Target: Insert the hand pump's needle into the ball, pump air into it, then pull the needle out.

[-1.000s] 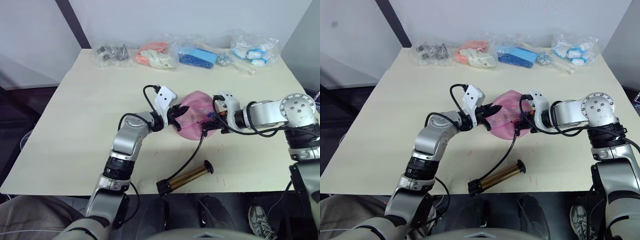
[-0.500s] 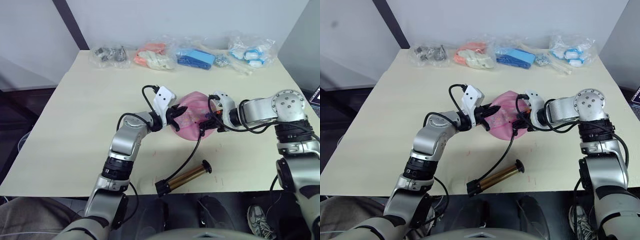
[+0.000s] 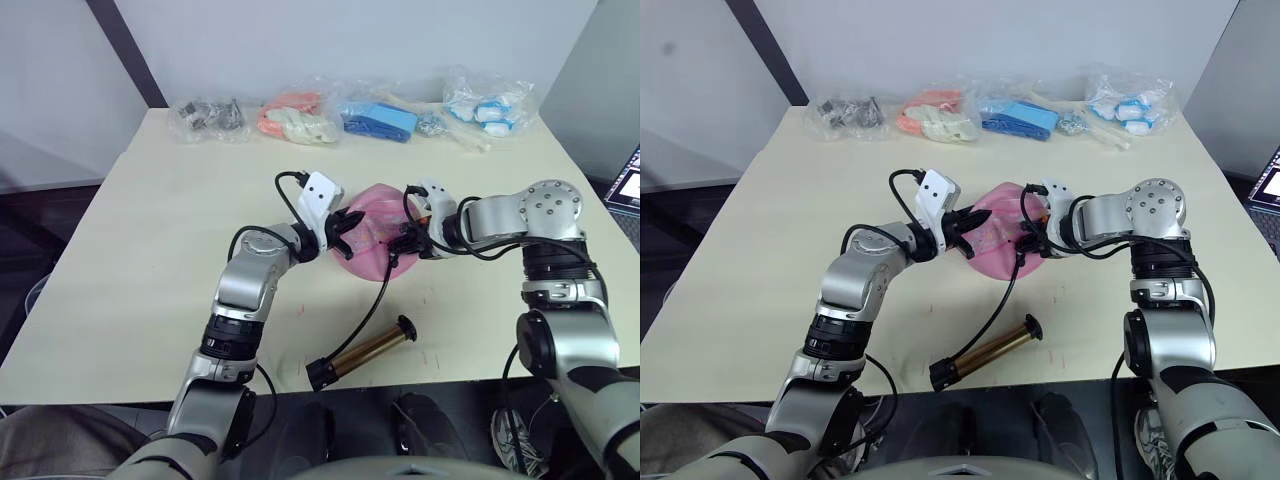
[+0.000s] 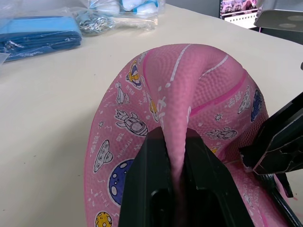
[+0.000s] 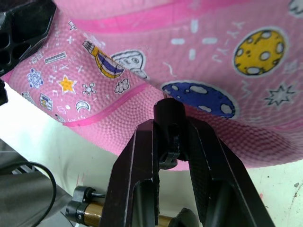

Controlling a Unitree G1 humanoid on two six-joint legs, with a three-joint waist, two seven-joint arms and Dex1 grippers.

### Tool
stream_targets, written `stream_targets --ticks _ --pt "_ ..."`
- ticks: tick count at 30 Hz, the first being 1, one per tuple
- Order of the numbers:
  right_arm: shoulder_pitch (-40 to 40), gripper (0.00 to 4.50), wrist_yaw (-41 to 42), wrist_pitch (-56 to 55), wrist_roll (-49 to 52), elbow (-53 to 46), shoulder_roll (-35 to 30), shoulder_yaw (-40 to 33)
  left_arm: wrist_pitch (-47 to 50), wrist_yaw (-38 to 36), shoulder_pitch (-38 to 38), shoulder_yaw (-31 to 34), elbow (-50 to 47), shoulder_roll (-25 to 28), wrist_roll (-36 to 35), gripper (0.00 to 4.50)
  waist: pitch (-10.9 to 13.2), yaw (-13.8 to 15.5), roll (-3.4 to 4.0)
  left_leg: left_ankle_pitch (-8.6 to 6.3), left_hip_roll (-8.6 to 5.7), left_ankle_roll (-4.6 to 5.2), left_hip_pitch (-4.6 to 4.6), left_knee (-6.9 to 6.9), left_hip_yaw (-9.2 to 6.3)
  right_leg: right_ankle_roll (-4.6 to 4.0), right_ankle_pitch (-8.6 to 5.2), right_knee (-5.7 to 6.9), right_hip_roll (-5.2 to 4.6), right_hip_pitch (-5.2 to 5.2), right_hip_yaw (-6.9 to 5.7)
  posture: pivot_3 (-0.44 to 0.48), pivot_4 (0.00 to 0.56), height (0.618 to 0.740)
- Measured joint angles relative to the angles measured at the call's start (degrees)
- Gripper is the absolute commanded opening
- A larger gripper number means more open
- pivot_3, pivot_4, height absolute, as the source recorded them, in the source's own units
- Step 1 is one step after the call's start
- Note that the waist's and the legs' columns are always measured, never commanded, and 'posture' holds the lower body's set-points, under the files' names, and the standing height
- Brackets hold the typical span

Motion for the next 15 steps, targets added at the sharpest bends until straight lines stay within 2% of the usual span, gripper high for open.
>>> stream_targets --ticks 15 --pt "-0.9 0.32 2.9 0.0 -6.9 -1.2 3.6 0.6 0.4 0.6 0.9 0.5 0.0 0.1 0.5 0.04 -0.6 -0.3 0.05 0.0 0.26 0.0 0.13 -0.17 0.01 -0.19 0.1 -0.22 0.4 0.01 0.13 0.0 0.15 0.736"
